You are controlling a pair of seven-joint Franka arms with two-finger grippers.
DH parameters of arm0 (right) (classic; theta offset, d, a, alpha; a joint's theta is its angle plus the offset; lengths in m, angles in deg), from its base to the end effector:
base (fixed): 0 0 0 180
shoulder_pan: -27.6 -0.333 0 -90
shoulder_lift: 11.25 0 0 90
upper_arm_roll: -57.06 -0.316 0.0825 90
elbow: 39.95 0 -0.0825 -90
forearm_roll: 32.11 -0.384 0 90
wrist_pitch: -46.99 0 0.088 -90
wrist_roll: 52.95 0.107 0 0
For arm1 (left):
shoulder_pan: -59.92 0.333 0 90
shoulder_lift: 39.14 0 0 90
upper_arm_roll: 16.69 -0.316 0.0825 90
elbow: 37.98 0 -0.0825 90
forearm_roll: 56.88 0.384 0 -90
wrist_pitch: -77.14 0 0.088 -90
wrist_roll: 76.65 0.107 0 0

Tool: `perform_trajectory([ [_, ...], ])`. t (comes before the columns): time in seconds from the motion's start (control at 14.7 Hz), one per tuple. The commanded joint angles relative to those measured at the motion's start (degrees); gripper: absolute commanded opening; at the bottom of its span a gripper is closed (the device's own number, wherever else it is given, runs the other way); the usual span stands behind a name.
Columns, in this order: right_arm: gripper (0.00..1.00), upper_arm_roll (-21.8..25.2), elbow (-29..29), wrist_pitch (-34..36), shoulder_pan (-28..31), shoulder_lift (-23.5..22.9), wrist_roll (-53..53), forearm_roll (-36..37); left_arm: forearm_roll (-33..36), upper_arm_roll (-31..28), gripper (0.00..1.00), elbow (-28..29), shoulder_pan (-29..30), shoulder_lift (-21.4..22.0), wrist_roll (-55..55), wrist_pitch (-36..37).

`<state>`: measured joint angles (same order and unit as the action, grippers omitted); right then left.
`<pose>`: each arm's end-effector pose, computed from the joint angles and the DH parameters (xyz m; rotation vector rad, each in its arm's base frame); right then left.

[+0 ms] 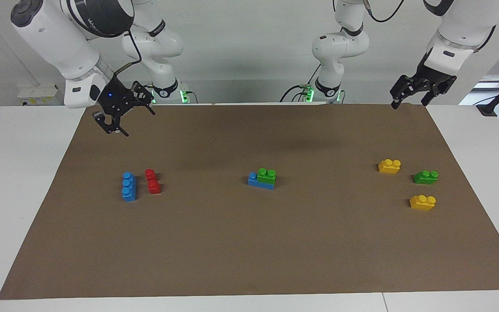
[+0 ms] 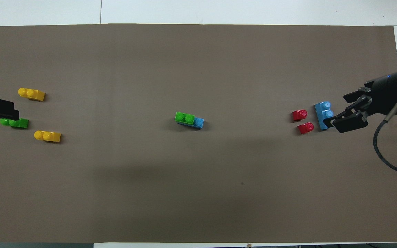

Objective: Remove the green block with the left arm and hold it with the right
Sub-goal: 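Move the right gripper toward the center block while the left gripper follows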

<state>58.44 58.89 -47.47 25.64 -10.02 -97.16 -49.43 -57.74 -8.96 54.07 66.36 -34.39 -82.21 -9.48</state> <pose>0.5495 0.0352 0.5744 -2.6432 -1.0400 -0.0877 0.5225 -0.0167 0.6468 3.1363 0.1165 -0.0201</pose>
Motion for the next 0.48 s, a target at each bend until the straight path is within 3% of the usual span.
perform_trajectory([
  [0.0, 1.0, -0.15, 8.81, -5.73, 0.2, 3.26, -8.24, -4.99, -0.81, 0.36, 1.0, 5.75, -0.29, 3.77, -6.46, -0.57],
  [0.2, 1.0, -0.15, 12.77, -11.17, 0.11, 2.65, -15.61, -12.72, -1.07, 0.53, 1.0, 8.22, -3.0, 4.92, -14.27, -3.02],
  [0.41, 1.0, -0.15, 16.89, -18.8, -3.74, 1.42, -25.36, -19.66, -2.74, 0.53, 1.0, 11.21, -6.17, 6.24, -27.79, -7.06],
])
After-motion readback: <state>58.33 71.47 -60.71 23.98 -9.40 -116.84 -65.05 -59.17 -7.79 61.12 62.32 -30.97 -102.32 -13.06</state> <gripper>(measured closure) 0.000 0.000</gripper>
